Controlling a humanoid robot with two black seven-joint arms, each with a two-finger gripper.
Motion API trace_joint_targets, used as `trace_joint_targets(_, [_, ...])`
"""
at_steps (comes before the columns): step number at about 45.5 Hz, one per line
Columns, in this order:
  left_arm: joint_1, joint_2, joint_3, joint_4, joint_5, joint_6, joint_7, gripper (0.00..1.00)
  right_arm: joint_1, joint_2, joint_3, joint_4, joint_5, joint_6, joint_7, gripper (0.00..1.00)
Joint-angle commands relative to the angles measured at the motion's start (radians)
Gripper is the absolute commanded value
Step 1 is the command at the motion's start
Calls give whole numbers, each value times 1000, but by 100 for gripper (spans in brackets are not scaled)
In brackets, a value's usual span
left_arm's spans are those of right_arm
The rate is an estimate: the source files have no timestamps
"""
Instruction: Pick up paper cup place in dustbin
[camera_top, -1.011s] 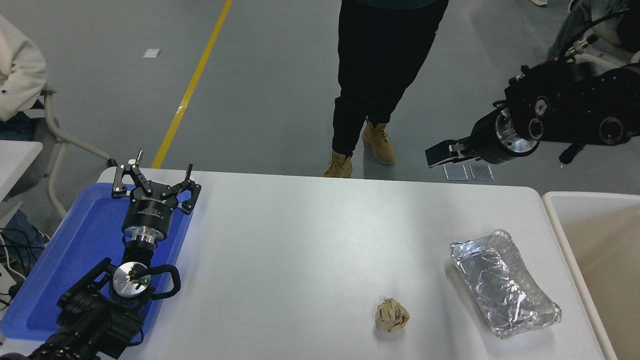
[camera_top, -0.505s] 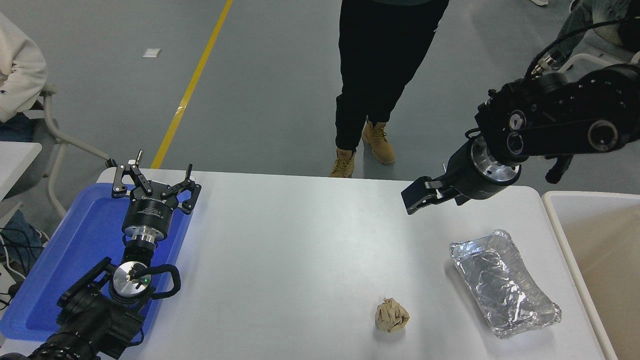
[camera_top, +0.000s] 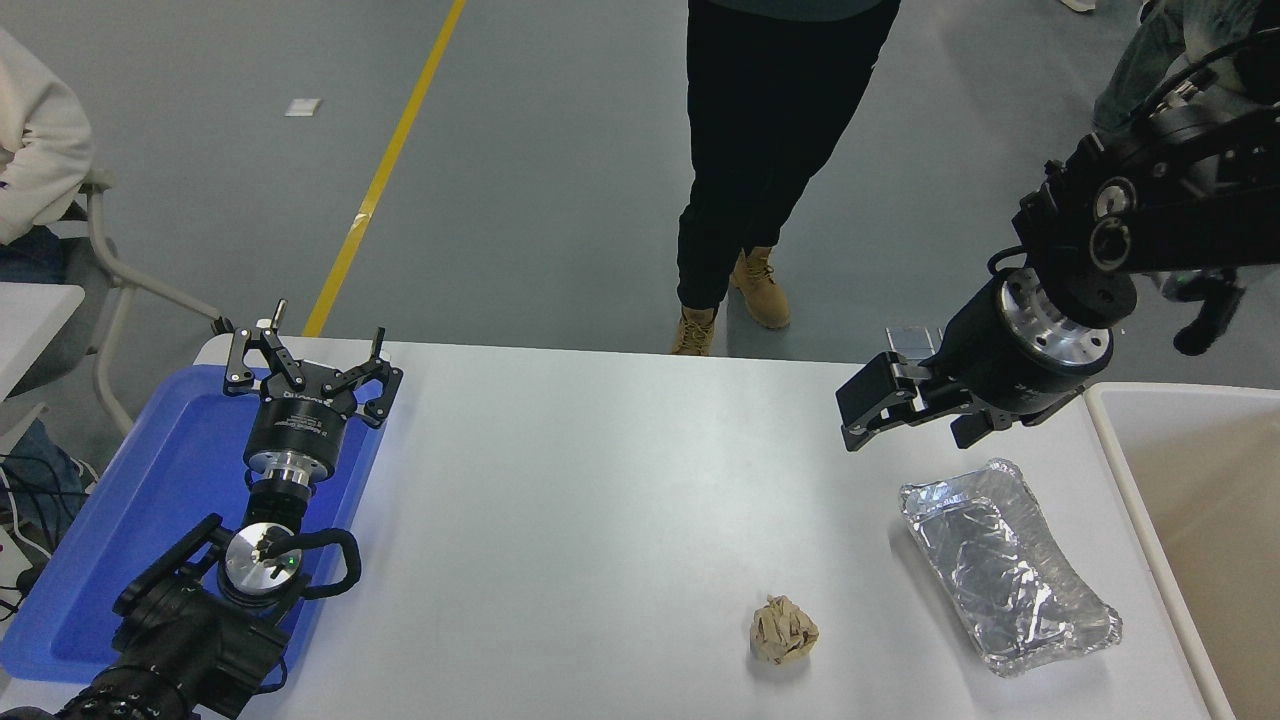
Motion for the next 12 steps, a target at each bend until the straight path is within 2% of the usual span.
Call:
trace_joint_targets(1, [0,-1,0,0,0,1,0,100,11,-8,-31,9,16,48,0,100])
trace_joint_targets(6, [0,1,-1,0,0,1,0,100,10,-8,-45,3,22,114,3,100])
trace_joint_targets(12, [0,-1,0,0,0,1,0,100,5,-6,-45,-14,50,119,3,100])
